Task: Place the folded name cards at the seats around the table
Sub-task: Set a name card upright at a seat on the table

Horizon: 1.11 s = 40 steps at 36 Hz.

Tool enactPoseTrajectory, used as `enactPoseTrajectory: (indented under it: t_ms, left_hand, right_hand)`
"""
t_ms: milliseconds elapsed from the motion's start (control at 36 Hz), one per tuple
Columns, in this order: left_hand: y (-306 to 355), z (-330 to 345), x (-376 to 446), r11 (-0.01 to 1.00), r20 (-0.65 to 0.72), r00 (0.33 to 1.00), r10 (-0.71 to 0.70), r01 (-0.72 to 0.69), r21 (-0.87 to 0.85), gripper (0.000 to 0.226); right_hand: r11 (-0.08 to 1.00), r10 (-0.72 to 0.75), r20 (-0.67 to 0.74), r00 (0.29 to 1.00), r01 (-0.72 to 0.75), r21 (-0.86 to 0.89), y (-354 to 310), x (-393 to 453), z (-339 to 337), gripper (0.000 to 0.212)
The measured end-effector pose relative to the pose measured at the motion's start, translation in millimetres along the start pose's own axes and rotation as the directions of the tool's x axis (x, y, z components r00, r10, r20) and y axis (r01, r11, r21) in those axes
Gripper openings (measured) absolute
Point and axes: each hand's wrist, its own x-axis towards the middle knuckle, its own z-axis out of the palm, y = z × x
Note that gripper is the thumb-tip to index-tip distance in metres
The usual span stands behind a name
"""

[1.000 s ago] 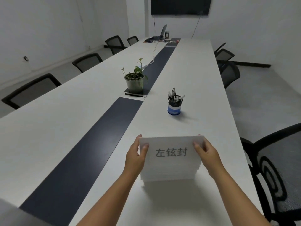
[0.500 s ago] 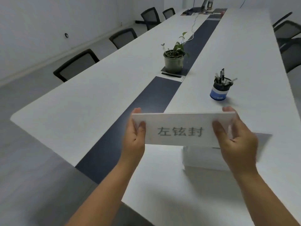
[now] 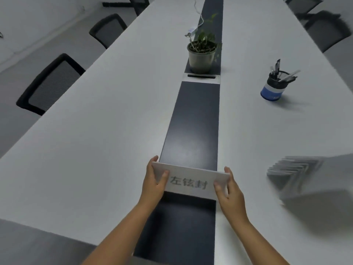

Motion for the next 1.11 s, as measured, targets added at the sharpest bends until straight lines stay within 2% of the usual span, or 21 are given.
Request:
enactPoseTrajectory:
  t_ms: [222, 306, 361, 444, 500, 750, 917, 1111]
  left_hand:
    - [-24, -12, 39, 0.997, 0.16, 0.985, -0.07, 0.063, 0.046, 0.056]
    - [-41, -15, 31, 0.99, 0.077, 0.988, -0.137, 0.136, 0.025, 0.057]
    - [-52, -18, 25, 0.981, -0.023, 0.983, -0.185, 0.186, 0.049, 0.05]
    - [-59, -20, 19, 0.976, -0.081, 0.976, -0.201, 0.207, 0.071, 0.037]
    - [-59, -19, 18, 0.979, -0.081, 0.98, -0.181, 0.187, 0.08, 0.031]
    - [-55, -11, 25, 0.97, -0.159, 0.967, -0.198, 0.217, 0.111, 0.026]
    - [-52, -11, 42, 0.972, -0.145, 0.973, -0.179, 0.198, 0.129, 0.024]
    - [-54, -10, 47, 0.969, -0.144, 0.973, -0.178, 0.199, 0.148, 0.019]
  right_hand:
    - [0.994, 0.103, -0.041, 0.994, -0.104, -0.018, 12, 14, 23, 0.061]
    - [0.979, 0.201, -0.07, 0.977, -0.197, 0.056, 18, 9, 27, 0.062]
    - [0.975, 0.224, -0.131, 0.966, -0.22, 0.044, 25, 7, 29, 0.051]
    - [0.975, 0.217, -0.185, 0.958, -0.22, 0.003, 25, 6, 33, 0.027]
    - [0.979, 0.201, -0.199, 0.959, -0.203, 0.01, 21, 11, 34, 0.019]
    - [0.982, 0.106, -0.245, 0.964, -0.14, -0.125, 22, 39, 39, 0.023]
    - [0.967, 0.077, -0.265, 0.961, -0.137, -0.216, 41, 38, 38, 0.011]
    - [0.969, 0.036, -0.302, 0.953, -0.107, -0.221, 44, 40, 42, 0.011]
